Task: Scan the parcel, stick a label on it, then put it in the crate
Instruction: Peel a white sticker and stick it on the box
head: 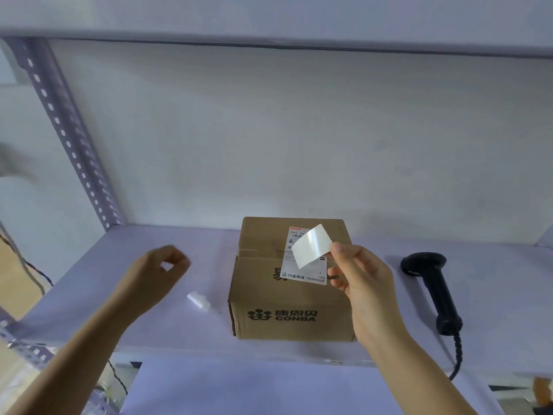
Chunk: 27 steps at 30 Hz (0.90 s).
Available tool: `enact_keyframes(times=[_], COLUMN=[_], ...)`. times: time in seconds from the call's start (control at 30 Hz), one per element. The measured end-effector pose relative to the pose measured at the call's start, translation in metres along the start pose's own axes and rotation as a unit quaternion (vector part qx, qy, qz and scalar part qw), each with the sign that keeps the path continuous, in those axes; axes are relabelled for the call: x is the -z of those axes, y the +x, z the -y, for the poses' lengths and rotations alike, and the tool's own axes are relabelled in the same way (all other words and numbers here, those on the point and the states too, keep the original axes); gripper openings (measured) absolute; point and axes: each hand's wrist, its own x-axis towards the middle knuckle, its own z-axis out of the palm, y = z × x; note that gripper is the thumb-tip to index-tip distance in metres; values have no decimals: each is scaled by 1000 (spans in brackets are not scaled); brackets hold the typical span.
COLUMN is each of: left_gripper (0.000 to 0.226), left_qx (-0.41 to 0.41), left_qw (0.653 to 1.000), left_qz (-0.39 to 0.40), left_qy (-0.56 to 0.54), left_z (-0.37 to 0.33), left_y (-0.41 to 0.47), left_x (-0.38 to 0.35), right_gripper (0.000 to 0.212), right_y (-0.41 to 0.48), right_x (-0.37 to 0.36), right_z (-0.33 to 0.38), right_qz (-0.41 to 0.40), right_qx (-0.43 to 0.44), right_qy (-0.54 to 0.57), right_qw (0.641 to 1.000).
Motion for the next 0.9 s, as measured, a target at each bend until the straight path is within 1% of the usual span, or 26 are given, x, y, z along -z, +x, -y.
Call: enact_keyframes(times=[0.03,0.1,0.17,0.23,0.3,0.37,0.47,0.57,0.7,0.8,0.9], left_gripper=[23,16,15,18,23,24,22,22,22,10,8], left_qx=[-29,-73,-86,-81,-70,-56,-52,-48,-24,7,15], left_qw=[999,985,964,955,950,938,924,922,914,899,888], left_qz=[-1,50,119,146,149,152,141,137,129,111,111], left_qy=[-46,-145,-219,-245,-265,-308,-350,-360,-384,-424,-446], left_z=[-24,-72,-108,-131,-144,-150,-152,-153,-154,-155,-155], left_y=[-3,-12,-20,-25,-29,-32,-34,-35,-33,-32,-29], left_x=[7,14,9,-5,-18,-27,-35,-40,-45,-52,-58], right_gripper=[21,20,17,16,16,14,9,7,21,21,18], right_y=[0,1,-1,-3,-5,-6,-6,-5,-4,-2,0], right_x=[-1,-5,-9,-12,-13,-12,-12,-12,-12,-11,-9], right_z=[0,-1,-2,-3,-5,-7,-10,-11,-14,-14,-16], right_qz=[-8,-20,-29,-40,-51,-56,-53,-48,-56,-56,-70], right_qx=[23,76,118,157,204,245,283,327,364,408,458], right_qy=[-20,-64,-98,-136,-181,-216,-245,-262,-308,-343,-406], right_qw=[1000,995,988,977,961,943,926,907,878,844,788])
